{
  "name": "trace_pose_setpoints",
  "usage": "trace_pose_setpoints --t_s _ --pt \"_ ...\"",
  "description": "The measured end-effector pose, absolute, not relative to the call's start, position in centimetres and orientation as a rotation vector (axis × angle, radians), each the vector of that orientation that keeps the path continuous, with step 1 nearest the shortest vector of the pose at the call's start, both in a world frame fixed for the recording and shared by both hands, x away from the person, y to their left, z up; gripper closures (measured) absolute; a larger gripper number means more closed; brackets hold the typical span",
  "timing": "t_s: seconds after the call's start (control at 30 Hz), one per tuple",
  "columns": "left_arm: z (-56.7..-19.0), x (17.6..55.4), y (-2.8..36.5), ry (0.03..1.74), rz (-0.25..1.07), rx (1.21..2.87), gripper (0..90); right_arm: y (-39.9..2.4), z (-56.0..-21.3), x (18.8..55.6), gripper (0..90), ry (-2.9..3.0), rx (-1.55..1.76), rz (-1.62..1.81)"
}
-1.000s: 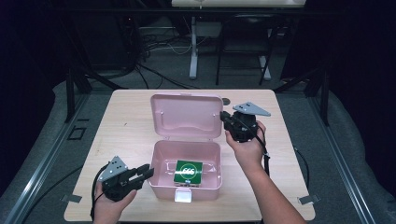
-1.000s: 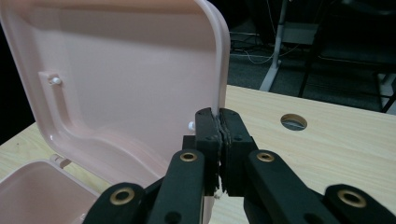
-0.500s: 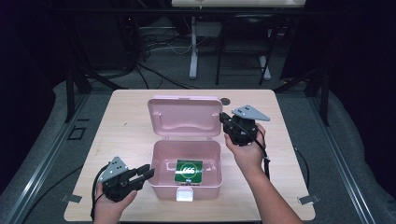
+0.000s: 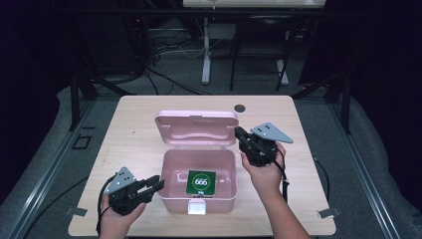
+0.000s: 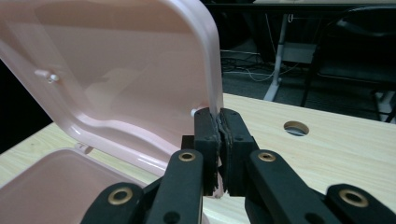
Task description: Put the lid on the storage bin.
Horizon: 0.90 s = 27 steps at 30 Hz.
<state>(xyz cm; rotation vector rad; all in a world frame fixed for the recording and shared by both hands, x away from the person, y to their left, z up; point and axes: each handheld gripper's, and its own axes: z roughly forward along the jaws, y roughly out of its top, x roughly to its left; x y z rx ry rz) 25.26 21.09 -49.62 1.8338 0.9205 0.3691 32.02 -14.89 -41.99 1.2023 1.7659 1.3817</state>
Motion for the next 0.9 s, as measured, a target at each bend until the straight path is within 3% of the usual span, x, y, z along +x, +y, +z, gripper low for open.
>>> trace_pose_setpoints --t_s 0.37,0.9 --pt "-48.6 25.9 21.8 0.934 0.398 1.811 69.1 -15.1 -42.2 31.2 86.2 1.76 1.211 1.412" --pt "-43.9 28.5 21.9 0.912 0.475 1.763 69.4 -15.3 -42.6 30.5 85.8 1.754 1.213 1.451"
